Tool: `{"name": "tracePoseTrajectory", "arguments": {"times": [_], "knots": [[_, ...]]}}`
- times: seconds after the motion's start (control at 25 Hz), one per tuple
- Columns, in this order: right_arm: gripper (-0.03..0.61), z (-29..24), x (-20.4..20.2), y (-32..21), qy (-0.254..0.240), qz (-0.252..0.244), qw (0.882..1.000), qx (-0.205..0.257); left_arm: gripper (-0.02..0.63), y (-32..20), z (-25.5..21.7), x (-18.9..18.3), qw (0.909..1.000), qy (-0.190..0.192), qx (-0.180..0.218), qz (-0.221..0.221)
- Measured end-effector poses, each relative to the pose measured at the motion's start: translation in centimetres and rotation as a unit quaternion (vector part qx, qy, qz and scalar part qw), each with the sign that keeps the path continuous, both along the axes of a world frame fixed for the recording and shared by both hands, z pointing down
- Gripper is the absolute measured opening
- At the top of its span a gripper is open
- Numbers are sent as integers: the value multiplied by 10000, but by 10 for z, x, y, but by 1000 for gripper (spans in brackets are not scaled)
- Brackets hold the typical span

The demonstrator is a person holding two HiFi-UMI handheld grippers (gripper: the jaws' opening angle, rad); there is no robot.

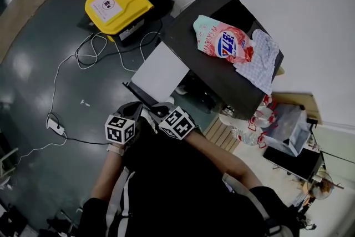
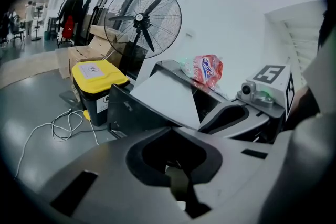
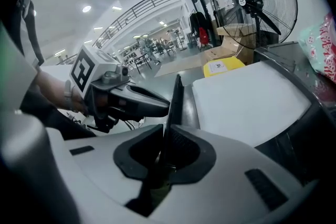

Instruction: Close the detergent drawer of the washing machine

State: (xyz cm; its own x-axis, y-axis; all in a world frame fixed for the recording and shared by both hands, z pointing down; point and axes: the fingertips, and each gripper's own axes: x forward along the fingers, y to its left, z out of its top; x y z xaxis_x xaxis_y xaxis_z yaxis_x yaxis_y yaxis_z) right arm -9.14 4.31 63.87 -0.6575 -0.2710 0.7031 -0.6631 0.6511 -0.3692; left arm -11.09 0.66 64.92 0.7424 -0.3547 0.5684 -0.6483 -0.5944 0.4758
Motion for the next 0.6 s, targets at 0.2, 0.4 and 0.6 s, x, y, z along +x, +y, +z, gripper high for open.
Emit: {"name": "tracePoseTrajectory", "arguments": {"times": [0.2, 0.4, 0.6], "knots": [[52, 0, 6, -5, -84, -58, 9999, -30, 11, -5, 0, 6, 10000, -44, -44, -27], [52, 0, 17, -16, -131, 31, 9999, -29, 11, -17, 0, 17, 9999, -93, -47, -30], [52, -1, 30, -28, -192, 74, 9998, -64, 11, -28, -1, 30, 9999, -143, -49, 31]]}}
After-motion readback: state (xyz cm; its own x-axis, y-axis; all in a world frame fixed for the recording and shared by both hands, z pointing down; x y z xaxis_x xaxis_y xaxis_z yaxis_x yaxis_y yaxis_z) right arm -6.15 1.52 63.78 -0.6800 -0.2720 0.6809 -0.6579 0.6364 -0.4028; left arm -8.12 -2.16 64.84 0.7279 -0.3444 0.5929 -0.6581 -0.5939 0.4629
